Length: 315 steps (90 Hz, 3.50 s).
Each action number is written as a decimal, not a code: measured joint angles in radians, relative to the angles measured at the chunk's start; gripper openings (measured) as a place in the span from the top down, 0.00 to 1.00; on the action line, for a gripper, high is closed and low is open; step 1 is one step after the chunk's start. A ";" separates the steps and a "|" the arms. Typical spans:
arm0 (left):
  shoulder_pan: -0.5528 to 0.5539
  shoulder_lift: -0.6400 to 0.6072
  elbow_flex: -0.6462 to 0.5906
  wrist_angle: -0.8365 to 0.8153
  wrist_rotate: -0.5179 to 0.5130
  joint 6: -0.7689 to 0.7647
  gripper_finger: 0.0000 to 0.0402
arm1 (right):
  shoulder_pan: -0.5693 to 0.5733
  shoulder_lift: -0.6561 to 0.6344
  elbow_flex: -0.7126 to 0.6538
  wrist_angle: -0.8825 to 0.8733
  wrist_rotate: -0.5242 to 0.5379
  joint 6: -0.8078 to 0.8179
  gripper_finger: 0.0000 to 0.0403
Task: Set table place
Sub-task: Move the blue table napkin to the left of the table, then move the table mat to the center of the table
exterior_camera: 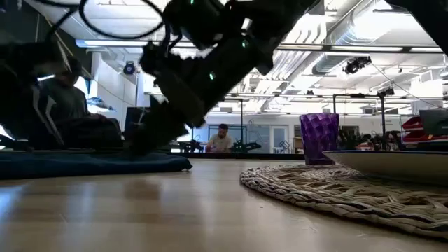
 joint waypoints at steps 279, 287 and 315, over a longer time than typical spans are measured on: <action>0.439 -0.278 0.038 0.223 0.332 0.517 1.00 | 0.551 -0.799 -0.540 -1.117 -0.130 1.431 0.67; 0.451 -0.154 0.046 0.356 0.336 0.567 1.00 | 0.551 -0.799 -0.518 -1.127 -0.076 1.407 0.67; 0.489 0.187 0.116 0.810 0.330 0.729 1.00 | 0.551 -0.799 -0.500 -1.068 0.019 1.398 0.67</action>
